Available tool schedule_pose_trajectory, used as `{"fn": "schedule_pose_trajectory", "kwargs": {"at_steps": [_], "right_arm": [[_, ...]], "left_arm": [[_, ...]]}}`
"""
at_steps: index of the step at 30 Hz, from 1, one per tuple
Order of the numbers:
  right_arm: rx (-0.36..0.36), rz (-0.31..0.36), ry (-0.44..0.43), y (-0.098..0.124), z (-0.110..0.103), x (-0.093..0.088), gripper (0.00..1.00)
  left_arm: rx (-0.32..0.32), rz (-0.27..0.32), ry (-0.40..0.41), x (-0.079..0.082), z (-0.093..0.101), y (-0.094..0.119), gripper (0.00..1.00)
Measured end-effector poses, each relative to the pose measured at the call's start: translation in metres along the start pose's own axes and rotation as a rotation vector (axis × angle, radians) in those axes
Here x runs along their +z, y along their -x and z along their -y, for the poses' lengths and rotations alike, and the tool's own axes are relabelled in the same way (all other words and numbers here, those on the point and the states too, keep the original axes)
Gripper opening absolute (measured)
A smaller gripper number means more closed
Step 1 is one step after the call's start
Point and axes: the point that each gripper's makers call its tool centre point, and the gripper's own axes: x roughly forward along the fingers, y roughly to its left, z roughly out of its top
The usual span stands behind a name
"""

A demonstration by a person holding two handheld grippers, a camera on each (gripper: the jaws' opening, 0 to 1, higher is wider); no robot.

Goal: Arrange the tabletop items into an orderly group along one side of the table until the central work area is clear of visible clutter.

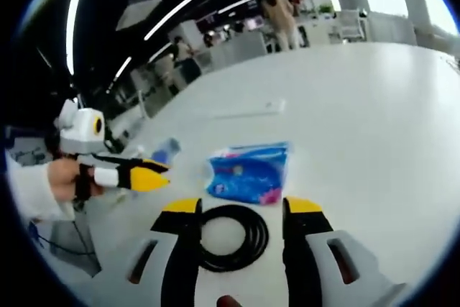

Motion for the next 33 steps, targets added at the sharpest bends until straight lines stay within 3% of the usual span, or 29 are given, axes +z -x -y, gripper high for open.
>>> {"fn": "schedule_pose_trajectory", "kwargs": {"at_steps": [11, 22, 33], "right_arm": [[0.011, 0.008, 0.02, 0.011, -0.016, -0.001, 0.41], [0.01, -0.003, 0.012, 0.017, -0.023, -0.01, 0.39], [0.015, -0.023, 0.015, 0.017, -0.027, -0.016, 0.37]], "left_arm": [[0.027, 0.029, 0.016, -0.013, -0.011, 0.035, 0.47], [0.034, 0.025, 0.002, -0.021, -0.01, 0.042, 0.46], [0.051, 0.032, 0.044, -0.03, -0.019, 0.05, 0.45]]}}
